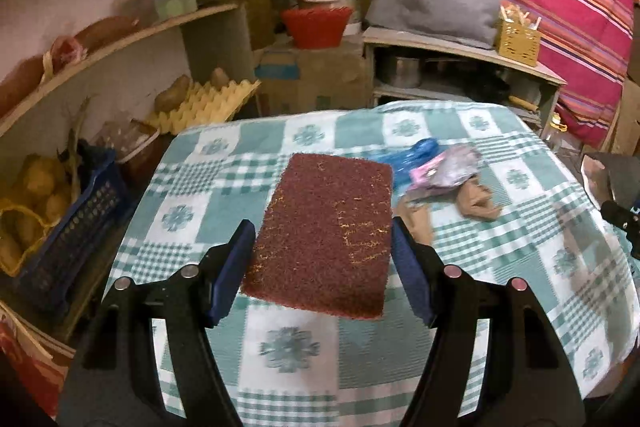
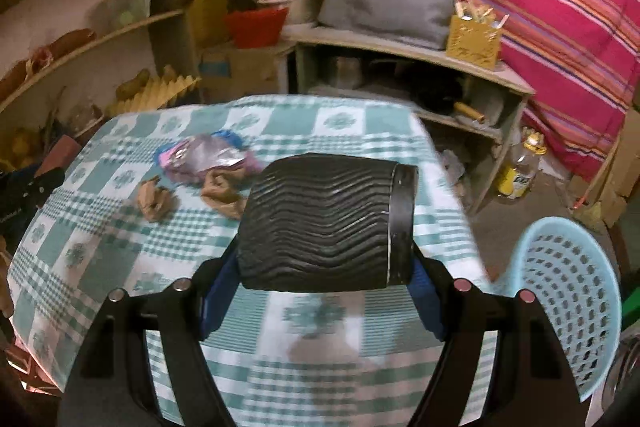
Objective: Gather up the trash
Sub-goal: 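Carry the pad and sleeve over the blue basket and open both tools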
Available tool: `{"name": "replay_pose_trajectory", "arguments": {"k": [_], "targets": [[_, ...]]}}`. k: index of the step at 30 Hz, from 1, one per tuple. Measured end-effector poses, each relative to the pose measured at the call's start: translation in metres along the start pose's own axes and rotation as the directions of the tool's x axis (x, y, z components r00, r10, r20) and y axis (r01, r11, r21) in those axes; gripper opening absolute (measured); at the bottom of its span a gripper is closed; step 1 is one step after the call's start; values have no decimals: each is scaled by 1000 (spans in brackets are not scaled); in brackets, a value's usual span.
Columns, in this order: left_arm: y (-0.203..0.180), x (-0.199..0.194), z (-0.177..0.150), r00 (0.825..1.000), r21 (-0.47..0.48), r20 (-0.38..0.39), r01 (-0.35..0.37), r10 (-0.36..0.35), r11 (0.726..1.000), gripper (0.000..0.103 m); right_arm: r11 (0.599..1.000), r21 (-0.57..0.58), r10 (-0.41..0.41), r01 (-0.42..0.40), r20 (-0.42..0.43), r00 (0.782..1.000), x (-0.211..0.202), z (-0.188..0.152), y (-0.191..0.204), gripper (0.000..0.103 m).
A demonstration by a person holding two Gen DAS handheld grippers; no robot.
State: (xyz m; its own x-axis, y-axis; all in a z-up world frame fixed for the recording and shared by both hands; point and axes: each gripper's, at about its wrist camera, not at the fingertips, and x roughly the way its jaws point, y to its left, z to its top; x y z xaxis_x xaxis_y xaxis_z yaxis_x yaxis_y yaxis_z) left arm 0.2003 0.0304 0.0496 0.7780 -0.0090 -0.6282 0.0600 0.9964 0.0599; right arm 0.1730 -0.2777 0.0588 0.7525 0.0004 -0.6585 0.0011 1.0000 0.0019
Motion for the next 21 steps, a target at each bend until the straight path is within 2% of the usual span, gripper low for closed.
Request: {"name": "replay_pose_trajectory", "arguments": {"k": [9,21], "targets": [[-69,-15,19,994,16,60,93,-94,996,67,992,108,-72,67,43,996,-27,-4,-81,74],[-201,-22,22,969,150,61,229,-240,962,67,959,220,-190,179,25,982,-56,-43,-191,74]]}}
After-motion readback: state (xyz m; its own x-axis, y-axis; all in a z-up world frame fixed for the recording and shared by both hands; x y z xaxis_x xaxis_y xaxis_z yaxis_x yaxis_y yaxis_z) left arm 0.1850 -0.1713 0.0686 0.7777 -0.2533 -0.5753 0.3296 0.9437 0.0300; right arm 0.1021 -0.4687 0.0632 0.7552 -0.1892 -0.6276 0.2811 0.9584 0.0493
